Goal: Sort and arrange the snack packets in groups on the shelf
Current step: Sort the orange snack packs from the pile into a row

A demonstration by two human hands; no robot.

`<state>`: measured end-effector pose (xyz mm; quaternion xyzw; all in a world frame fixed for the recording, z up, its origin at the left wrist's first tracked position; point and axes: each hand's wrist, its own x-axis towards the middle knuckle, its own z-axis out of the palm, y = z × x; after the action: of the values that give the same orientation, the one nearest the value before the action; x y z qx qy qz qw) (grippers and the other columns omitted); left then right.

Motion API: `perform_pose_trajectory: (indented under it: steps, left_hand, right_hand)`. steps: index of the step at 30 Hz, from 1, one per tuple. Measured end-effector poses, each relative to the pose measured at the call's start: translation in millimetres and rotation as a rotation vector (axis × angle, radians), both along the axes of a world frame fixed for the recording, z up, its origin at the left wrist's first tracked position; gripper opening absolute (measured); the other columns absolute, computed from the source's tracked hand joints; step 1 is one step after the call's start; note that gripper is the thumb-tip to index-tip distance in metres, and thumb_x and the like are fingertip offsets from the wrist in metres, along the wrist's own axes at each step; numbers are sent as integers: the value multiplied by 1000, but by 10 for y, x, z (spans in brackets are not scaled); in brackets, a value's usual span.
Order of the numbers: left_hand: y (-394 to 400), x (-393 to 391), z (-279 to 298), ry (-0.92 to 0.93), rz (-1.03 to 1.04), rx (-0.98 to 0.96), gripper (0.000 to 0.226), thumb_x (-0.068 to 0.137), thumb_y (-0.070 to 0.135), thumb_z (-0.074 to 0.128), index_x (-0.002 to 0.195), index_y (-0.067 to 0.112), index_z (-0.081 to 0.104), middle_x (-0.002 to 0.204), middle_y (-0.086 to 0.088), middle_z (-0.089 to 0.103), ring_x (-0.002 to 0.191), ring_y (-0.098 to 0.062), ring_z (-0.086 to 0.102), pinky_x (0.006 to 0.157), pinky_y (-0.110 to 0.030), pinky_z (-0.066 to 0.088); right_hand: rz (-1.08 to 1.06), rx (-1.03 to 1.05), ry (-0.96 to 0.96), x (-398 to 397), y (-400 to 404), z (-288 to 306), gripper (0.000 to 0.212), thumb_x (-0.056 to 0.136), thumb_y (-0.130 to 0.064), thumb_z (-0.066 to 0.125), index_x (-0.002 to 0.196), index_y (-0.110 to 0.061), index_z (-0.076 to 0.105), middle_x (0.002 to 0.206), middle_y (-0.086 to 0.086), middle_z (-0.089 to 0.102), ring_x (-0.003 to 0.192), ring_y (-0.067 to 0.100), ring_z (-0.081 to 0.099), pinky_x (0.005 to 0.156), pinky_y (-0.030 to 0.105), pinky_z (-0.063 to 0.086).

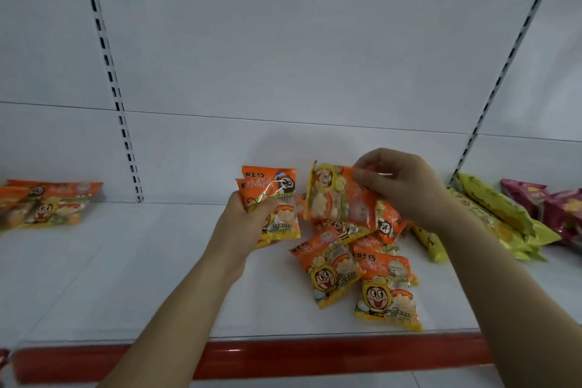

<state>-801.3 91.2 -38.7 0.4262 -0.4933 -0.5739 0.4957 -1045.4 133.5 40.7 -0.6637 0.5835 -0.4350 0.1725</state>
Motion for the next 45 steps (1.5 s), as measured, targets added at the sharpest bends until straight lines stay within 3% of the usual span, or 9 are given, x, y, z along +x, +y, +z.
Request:
perform_pose_trajectory:
  steps: [7,11,18,22,27,32,34,40,45]
  left_hand:
    - [151,-88,156,-35,-154,-22,27,101,34,61,124,21,60,104,-4,79,91,-24,78,83,-48,64]
    - [224,-78,156,-89,-212,-58,59,82,65,64,125,25,56,111,-2,78,96,-21,78,85,-48,64]
    - [204,-107,59,-92,-173,-73,55,79,42,79,126,21,59,111,-2,78,95,-22,78,83,-48,64]
    - [143,-80,-64,-31,-57,-53,48,83,41,79,124,23,61,110,1,78,94,-20,78,79,-43,65]
    - [106,-75,-172,-27,27,-33,41,88,41,77,122,24,61,110,0,78,92,-21,78,78,-43,65]
    - [96,22,-184,-68,81,-51,45,87,44,77,124,26,60,113,3,76,95,-18,77,82,-44,64]
    - [74,113,-169,-62,130,-55,45,88,42,78,125,24,58,114,3,75,94,-16,77,78,-39,64]
    - [175,237,-131,-20,216,-65,42,90,36,77,123,23,55,116,1,73,97,-17,75,78,-39,63]
    - [394,172,-120,57,236,-83,67,71,65,69,126,28,55,117,4,73,102,-16,75,78,-35,63]
  right_hand:
    - [128,123,383,323,-28,133,34,86,-28,77,115,-38,65,101,-14,67,78,5,68,79,31,60]
    - [140,-41,242,556,7,25,50,85,-17,78,123,-35,52,108,-12,63,79,6,67,70,27,61]
    - [-64,-258,133,517,87,-169,34,94,-28,67,126,-29,56,113,-15,62,98,0,62,83,19,54]
    - [-223,74,489,190,131,-379,27,96,-44,60,109,-23,69,91,-11,67,76,0,58,67,19,49]
    - [-193,331,816,270,195,-668,59,79,-72,62,74,-14,67,78,0,58,64,8,47,50,31,37]
    - [-98,271,642,341,191,-595,20,88,-43,69,97,-26,72,98,-7,58,92,15,56,77,33,51]
    - [-102,205,533,313,221,-446,1,94,-28,64,95,-27,63,92,-12,63,87,14,61,74,30,52]
    - [-67,27,-84,542,341,-179,5,95,-26,66,92,-24,62,81,-7,73,75,10,69,70,34,58]
    - [-108,7,-145,1066,282,-486,17,93,-33,67,87,-20,58,80,-2,67,64,16,61,56,36,52]
